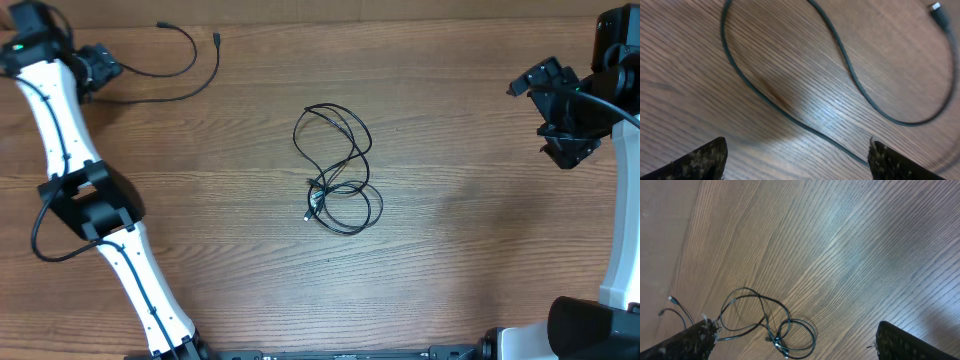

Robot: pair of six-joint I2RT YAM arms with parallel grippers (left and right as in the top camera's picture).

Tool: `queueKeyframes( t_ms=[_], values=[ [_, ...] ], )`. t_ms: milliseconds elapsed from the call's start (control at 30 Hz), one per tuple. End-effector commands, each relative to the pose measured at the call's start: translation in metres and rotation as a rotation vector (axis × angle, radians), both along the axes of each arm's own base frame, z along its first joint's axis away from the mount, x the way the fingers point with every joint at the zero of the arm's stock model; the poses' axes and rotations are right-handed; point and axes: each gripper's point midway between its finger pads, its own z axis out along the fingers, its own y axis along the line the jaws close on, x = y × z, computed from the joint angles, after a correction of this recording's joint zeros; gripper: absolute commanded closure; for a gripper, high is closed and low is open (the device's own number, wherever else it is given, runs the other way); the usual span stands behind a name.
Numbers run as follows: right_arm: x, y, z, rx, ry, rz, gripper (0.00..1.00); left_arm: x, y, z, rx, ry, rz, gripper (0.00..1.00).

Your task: Untangle cables

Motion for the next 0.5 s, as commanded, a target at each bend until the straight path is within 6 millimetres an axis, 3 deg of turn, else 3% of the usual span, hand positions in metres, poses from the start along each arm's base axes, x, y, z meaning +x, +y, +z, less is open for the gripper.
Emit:
queueKeyframes(
  t_ms=[0,133,233,467],
  values=[
    [0.001,-0.001,0.004,-0.014,-0.013,0.005,0.00,-0.007,0.017,-0.035,0.084,0.091,0.033,0.11],
    [0.000,-0.001,0.003,-0.014,-0.013,0.005,0.00,-0.014,0.019,-0.070,0.074,0.155,0.038,0.12],
    [0.000,-0.001,0.003,-0.014,-0.013,0.005,0.00,-0.016,0.027,-0.080,0.099,0.174,0.054,0.17],
    [0.001,-0.001,0.004,-0.014,-0.013,0.005,0.00,-0.001,0.033,-0.090,0.074,0.104,0.050,0.24]
  ],
)
